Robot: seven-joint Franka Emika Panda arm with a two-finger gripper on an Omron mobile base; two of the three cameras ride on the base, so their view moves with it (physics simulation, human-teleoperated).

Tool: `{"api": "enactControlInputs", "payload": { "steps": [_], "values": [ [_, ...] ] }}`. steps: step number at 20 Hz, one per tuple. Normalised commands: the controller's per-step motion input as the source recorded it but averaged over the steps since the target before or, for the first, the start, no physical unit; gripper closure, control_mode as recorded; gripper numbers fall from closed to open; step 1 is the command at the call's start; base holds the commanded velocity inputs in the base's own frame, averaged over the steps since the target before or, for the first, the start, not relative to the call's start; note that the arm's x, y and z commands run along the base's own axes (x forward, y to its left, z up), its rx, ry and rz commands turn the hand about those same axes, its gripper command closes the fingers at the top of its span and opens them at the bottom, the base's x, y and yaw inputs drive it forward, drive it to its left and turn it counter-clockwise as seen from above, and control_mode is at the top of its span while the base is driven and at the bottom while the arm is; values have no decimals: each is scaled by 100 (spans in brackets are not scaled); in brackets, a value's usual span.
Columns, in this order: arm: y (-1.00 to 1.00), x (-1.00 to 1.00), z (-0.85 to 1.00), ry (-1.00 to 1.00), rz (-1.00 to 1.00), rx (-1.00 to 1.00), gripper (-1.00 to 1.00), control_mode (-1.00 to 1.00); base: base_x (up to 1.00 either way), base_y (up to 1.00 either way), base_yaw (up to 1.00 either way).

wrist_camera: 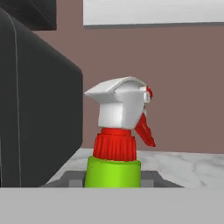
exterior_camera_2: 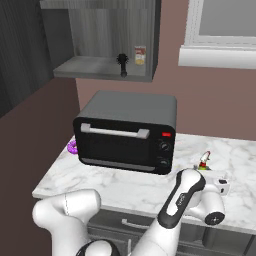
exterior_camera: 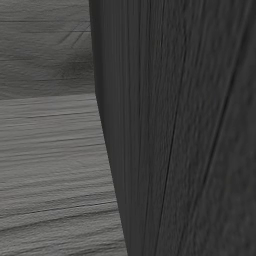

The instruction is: Pick the dish brush and spray from the cabinet and place them on the counter.

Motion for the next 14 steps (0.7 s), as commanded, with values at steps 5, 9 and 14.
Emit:
{"api": "enactControlInputs", "payload": {
  "steps": [5, 9, 14],
  "values": [
    [-15, 14, -25, 0, 0, 0, 100, -100, 0, 0, 0],
    [-13, 0, -29, 0, 0, 0, 100, -100, 0, 0, 0],
    [-4, -4, -38, -2, 0, 0, 100, -100, 0, 0, 0]
  ]
}}
